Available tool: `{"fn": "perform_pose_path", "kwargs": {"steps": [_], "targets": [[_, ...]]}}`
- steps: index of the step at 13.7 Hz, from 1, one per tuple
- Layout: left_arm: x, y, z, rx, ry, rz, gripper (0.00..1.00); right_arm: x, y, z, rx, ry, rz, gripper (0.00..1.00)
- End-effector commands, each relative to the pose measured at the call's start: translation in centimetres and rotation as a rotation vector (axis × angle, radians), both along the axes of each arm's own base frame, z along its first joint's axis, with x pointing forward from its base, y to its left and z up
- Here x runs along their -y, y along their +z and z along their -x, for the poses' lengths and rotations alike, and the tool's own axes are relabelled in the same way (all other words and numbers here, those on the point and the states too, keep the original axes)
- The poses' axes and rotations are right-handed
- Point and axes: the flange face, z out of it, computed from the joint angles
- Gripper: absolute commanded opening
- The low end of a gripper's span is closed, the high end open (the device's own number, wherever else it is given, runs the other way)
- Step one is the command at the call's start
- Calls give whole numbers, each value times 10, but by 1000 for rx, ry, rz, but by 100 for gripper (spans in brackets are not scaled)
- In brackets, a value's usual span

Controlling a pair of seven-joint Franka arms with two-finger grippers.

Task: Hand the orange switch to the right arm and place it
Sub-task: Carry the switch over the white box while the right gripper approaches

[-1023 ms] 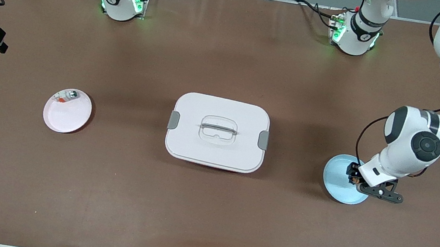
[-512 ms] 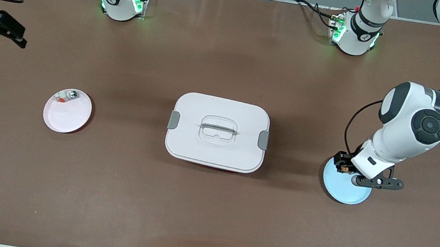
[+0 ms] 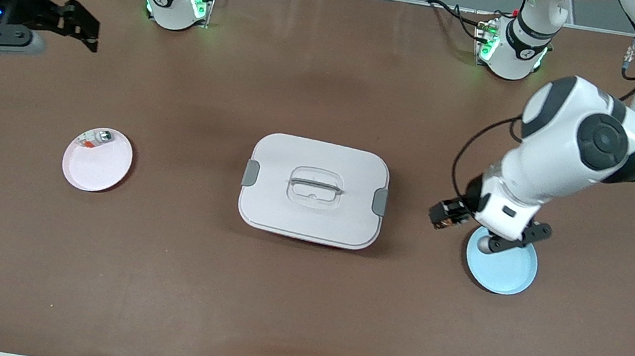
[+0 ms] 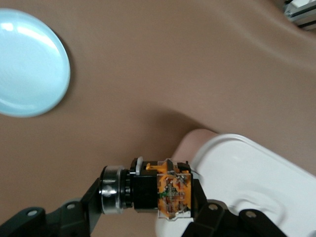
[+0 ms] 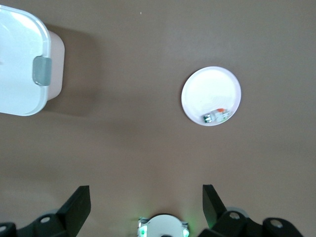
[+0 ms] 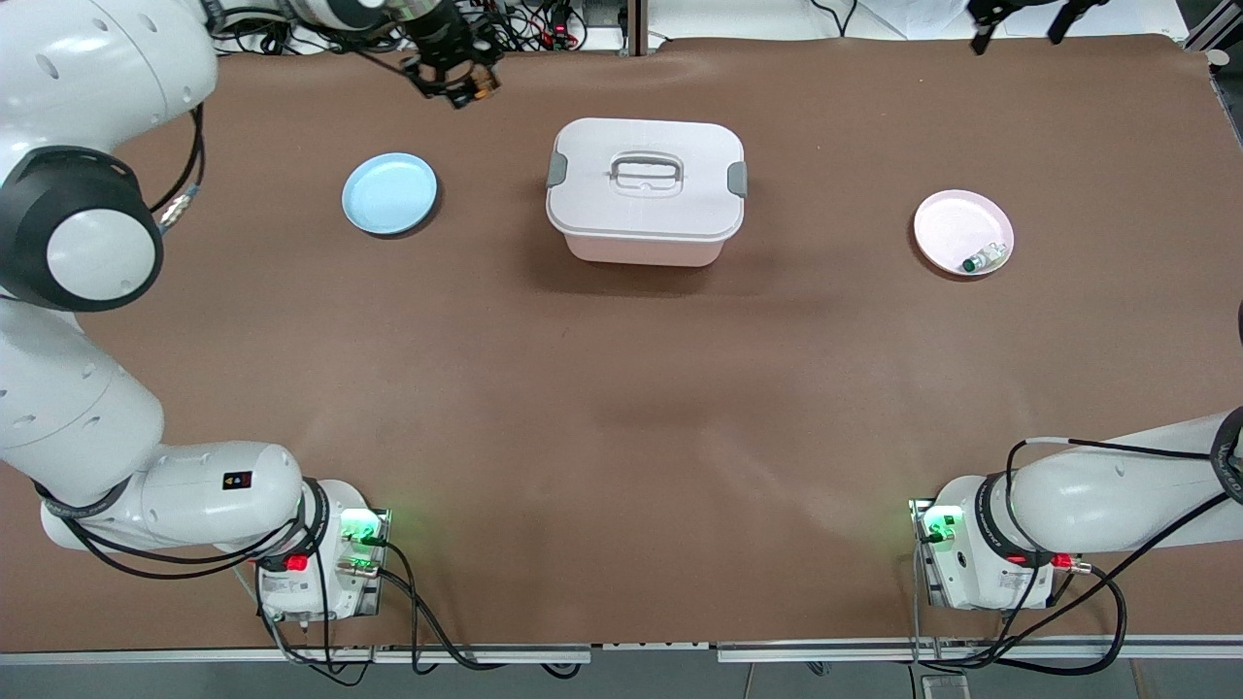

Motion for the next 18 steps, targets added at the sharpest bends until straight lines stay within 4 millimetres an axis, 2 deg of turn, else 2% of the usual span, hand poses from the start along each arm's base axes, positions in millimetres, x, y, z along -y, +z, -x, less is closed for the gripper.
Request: {"fn": "perform_pose_path", "kwargs": {"steps": [1, 3, 4, 5, 7, 9, 10, 13, 14, 18], "targets": [[53, 24, 3, -64, 167, 102, 0, -59, -1, 21, -24, -79, -16, 100], [99, 23, 22, -127, 304, 128, 0, -98, 0, 34, -13, -134, -40, 100], [108, 22, 20, -146, 361, 148, 0, -111, -3, 40, -2, -142, -55, 100], [125, 25, 24, -161, 390, 167, 0, -118, -5, 47, 5, -157, -103, 100], [160, 27, 35, -202, 457, 194, 0, -117, -18, 61, 36, -199, -208, 100], [183, 29, 39, -222, 526, 239, 0, -119, -37, 77, 91, -211, -260, 100], [193, 34, 43, -220, 559, 266, 0, -124, -48, 85, 93, -222, -307, 100], [213, 37, 55, -238, 587, 310, 0, -121, -85, 93, 82, -345, -475, 100], [215, 38, 55, -254, 601, 333, 0, -120, -94, 93, 83, -382, -514, 100], [232, 34, 61, -291, 656, 378, 0, -119, -101, 80, 132, -414, -687, 100]]}}
